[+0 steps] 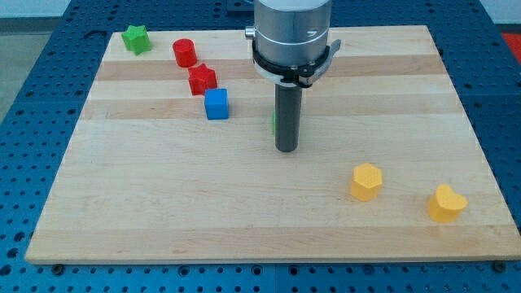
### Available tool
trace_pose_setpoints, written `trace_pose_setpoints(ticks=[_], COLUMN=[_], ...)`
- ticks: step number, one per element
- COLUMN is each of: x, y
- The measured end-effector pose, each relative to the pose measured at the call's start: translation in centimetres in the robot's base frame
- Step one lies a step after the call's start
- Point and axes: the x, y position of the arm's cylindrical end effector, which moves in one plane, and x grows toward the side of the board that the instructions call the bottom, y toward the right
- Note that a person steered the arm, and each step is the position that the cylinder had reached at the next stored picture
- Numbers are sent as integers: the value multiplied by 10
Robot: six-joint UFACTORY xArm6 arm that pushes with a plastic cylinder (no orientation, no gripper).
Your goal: Move blue cube left to the green circle
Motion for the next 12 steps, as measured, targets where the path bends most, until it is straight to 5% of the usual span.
trace_pose_setpoints(ticks=[1,3,5,8,12], x=[26,22,-91,-106,-96], y=[-4,-140,-213,-97,-145])
